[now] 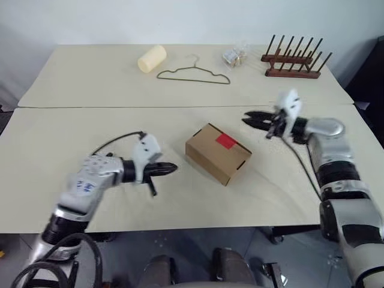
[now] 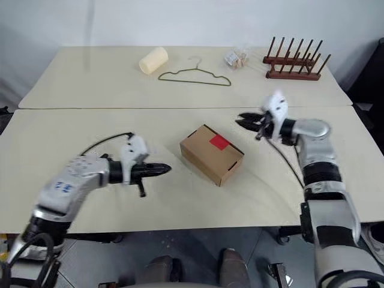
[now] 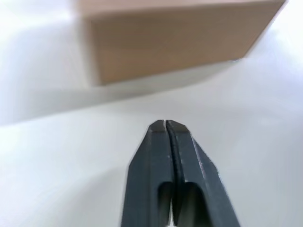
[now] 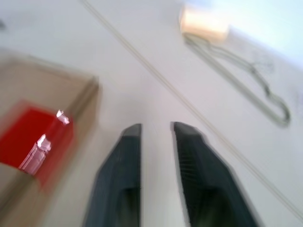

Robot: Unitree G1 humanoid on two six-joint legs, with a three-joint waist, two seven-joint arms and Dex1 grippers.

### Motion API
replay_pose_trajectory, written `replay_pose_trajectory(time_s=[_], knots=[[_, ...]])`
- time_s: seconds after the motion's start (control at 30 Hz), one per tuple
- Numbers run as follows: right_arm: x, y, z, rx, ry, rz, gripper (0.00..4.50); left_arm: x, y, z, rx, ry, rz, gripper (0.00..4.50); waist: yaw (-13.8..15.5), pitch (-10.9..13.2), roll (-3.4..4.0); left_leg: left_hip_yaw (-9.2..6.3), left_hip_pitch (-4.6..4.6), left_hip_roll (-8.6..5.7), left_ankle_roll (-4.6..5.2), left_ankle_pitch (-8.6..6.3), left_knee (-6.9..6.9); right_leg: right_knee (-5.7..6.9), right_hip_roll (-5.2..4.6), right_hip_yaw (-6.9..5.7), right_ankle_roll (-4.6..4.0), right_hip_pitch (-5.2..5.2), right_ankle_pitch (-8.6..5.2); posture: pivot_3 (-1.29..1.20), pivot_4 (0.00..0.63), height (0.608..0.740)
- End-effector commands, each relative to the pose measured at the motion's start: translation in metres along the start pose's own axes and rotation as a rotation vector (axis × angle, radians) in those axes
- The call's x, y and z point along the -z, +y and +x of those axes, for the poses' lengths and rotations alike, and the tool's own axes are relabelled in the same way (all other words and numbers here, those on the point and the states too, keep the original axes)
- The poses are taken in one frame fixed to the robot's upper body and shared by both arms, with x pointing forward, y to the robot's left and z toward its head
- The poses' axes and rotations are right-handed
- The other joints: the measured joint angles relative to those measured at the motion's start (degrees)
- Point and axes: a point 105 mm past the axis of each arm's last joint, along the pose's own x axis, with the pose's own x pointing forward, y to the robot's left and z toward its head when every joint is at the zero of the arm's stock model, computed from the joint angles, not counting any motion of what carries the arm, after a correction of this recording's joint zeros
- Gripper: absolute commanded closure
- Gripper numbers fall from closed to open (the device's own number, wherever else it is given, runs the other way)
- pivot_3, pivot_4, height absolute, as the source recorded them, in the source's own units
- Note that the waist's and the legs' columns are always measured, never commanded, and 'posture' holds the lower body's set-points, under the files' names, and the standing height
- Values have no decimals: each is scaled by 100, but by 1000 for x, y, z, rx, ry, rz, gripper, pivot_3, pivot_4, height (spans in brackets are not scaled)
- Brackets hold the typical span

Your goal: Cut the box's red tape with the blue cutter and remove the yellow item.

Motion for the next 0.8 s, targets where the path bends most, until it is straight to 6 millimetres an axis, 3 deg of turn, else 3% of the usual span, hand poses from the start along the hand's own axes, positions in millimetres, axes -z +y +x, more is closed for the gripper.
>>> replay_pose_trajectory(time_s=[0.03, 0.13, 0.23, 0.4, 0.47, 0.63, 0.8], knots=[[-19, 16, -18, -143, -50, 32, 2219, -29, 11, -56, -111, -228, 82, 3295, -4, 0, 0, -4, 0, 1, 0, 0, 0, 0, 0, -1, 0, 0, 0, 0, 150, 740], [-23, 50, -24, -252, -61, 37, 1180, -11, 7, -113, -205, -232, 67, 2363, -25, 0, 1, -40, 1, 10, -6, -7, -7, -1, 1, -13, -3, -1, -2, 0, 150, 740], [-41, 80, -32, -281, -244, 10, 143, 16, 10, -169, -367, -182, -21, 1445, -13, 3, 6, -37, 5, 10, -12, -12, -24, -6, 3, -25, -11, -5, -6, 0, 150, 740], [-48, 121, -37, -343, -344, 89, 0, 67, 0, -267, -629, -24, -167, 15, 21, 4, 8, -38, 8, 8, -4, -19, -6, -12, -2, -27, -11, 8, -6, 0, 150, 740], [-50, 129, -39, -362, -359, 72, 0, 88, -8, -301, -706, 40, -224, 15, 30, 2, 5, -39, 8, 7, 2, -24, -5, -16, -7, -28, -11, 11, -6, 0, 150, 740], [-55, 133, -40, -353, -385, 34, 0, 100, -14, -333, -737, 119, -240, 15, 63, 1, 3, -38, 13, -4, 10, -35, -5, -18, -40, -40, -14, 2, -8, 0, 150, 740], [-59, 133, -39, -349, -380, 18, 0, 81, 1, -313, -650, 64, -272, 15, 83, 1, 3, -40, 12, -8, 11, -42, -5, -15, -84, -88, -19, 1, -10, 0, 150, 740]])
